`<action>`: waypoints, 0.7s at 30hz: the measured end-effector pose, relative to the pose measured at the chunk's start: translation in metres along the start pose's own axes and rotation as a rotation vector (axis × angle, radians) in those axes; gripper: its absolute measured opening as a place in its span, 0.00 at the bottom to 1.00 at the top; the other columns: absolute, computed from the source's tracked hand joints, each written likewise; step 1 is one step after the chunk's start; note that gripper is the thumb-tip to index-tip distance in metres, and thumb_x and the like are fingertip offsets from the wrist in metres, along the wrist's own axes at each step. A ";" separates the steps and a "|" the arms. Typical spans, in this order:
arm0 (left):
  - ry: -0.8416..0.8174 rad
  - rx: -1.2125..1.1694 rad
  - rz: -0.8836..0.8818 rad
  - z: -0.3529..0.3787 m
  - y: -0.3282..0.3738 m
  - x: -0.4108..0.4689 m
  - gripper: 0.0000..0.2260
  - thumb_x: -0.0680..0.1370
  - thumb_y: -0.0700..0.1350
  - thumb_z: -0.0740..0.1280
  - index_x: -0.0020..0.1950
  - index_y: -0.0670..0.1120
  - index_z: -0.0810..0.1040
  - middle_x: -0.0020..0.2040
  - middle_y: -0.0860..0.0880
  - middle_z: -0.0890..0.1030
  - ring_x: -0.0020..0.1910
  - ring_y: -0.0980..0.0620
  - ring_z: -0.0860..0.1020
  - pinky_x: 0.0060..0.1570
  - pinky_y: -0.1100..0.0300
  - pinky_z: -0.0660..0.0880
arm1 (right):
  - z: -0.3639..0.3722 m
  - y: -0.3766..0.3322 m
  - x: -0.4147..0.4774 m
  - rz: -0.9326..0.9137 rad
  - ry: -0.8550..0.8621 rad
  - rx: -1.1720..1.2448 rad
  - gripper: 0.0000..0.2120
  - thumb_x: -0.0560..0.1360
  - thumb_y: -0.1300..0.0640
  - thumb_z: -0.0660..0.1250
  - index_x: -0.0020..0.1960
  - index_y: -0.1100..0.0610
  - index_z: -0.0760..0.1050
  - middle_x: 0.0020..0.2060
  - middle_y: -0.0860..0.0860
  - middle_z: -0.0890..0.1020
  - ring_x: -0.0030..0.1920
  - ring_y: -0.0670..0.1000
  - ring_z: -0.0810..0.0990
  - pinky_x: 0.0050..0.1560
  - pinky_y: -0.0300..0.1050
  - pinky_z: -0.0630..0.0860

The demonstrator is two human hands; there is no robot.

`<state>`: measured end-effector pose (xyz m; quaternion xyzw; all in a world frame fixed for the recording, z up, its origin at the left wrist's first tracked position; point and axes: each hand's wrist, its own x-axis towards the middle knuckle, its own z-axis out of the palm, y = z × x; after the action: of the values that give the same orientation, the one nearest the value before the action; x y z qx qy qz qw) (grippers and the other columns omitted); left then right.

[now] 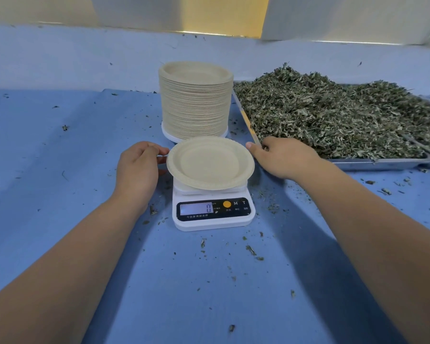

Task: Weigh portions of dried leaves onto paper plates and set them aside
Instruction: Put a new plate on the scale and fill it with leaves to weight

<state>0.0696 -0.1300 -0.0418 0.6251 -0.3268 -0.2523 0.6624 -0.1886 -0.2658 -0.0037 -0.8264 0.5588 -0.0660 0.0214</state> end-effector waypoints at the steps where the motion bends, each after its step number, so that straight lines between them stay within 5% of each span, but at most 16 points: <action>1: 0.000 -0.001 -0.002 0.000 0.000 0.000 0.11 0.75 0.41 0.59 0.41 0.44 0.82 0.47 0.45 0.87 0.48 0.47 0.85 0.47 0.51 0.83 | 0.002 -0.003 0.003 0.006 0.006 0.017 0.30 0.78 0.27 0.45 0.44 0.53 0.67 0.40 0.51 0.75 0.45 0.57 0.76 0.44 0.52 0.73; 10: 0.004 -0.037 -0.030 0.001 0.002 0.000 0.11 0.74 0.42 0.61 0.40 0.46 0.82 0.48 0.44 0.86 0.45 0.48 0.86 0.53 0.44 0.83 | 0.000 0.003 0.023 0.077 0.077 0.220 0.27 0.83 0.43 0.55 0.31 0.57 0.65 0.24 0.53 0.69 0.27 0.55 0.68 0.31 0.43 0.67; 15: 0.003 -0.030 -0.026 0.000 0.001 0.002 0.10 0.73 0.44 0.61 0.40 0.46 0.82 0.47 0.45 0.86 0.45 0.48 0.85 0.55 0.42 0.82 | -0.008 0.007 0.026 0.088 0.200 0.239 0.25 0.84 0.48 0.56 0.30 0.57 0.65 0.23 0.53 0.67 0.25 0.54 0.66 0.29 0.43 0.64; 21: -0.002 -0.040 -0.034 0.000 0.003 0.001 0.10 0.73 0.44 0.61 0.39 0.46 0.82 0.47 0.44 0.86 0.47 0.46 0.85 0.55 0.41 0.82 | -0.034 0.002 0.024 0.071 0.356 0.338 0.23 0.83 0.47 0.55 0.33 0.58 0.71 0.27 0.56 0.73 0.28 0.53 0.69 0.34 0.45 0.73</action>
<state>0.0699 -0.1302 -0.0392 0.6169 -0.3116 -0.2706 0.6701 -0.1862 -0.2874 0.0314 -0.7663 0.5635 -0.3022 0.0629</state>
